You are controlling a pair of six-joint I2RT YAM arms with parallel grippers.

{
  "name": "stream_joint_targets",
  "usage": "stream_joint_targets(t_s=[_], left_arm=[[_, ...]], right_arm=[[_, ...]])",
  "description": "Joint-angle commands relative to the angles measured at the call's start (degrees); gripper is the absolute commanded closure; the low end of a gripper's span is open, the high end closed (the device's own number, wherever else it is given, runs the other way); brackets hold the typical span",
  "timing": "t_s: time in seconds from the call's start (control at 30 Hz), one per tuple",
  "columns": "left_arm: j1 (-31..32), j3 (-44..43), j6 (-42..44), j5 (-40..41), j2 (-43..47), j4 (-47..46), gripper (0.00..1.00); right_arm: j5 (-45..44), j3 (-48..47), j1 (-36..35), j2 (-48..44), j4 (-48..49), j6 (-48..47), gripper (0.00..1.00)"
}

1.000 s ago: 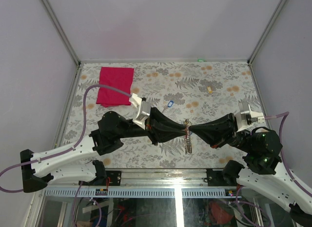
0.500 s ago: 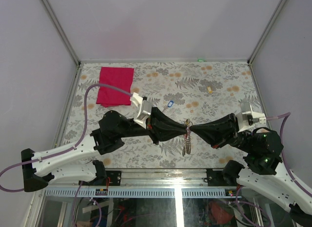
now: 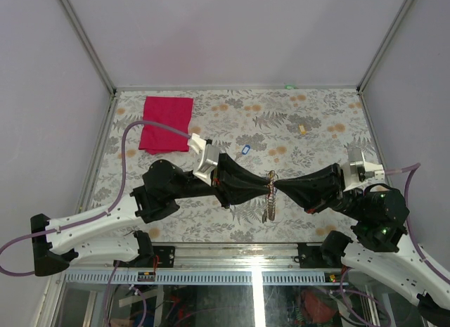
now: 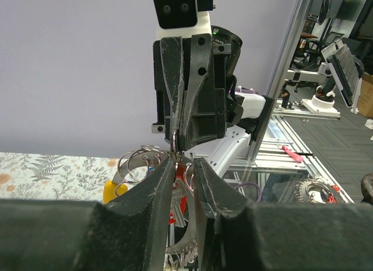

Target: Put the keys on the keyring

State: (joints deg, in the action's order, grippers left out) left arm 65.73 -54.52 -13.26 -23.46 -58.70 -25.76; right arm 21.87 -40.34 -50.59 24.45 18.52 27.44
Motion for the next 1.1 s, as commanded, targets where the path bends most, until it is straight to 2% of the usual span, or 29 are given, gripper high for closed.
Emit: stream_joint_targets(t_s=[0.0, 1.07], left_arm=[[0.6, -0.2, 0.2, 2.0, 1.0, -4.2, 0.79], [0.7, -1.4, -0.4, -0.2, -0.9, -4.5, 0.79]], right_arm=[[-1.1, -1.5, 0.1, -1.1, 2.0, -1.1, 1.0], [-0.4, -0.9, 0.0, -0.8, 2.8, -0.4, 1.0]])
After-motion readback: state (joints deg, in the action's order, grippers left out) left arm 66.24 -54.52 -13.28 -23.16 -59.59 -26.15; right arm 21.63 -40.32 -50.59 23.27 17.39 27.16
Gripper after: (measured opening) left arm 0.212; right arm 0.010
